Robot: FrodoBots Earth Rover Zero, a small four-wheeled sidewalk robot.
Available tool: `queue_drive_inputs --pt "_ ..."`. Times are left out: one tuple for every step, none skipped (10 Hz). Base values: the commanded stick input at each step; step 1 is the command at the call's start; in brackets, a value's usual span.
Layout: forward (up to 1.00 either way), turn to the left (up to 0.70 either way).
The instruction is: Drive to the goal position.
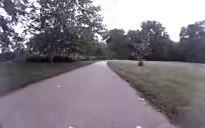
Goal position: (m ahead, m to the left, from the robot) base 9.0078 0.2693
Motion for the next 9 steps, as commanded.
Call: queue_drive_inputs --pt "0.7 0.01" --pt "0.7 0.01" --pt "0.7 0.01" --pt "0.7 0.01" --pt "0.7 0.01" --pt "0.7 0.01" --pt "0.7 0.01" --pt "0.7 0.01" --pt "0.7 0.01"
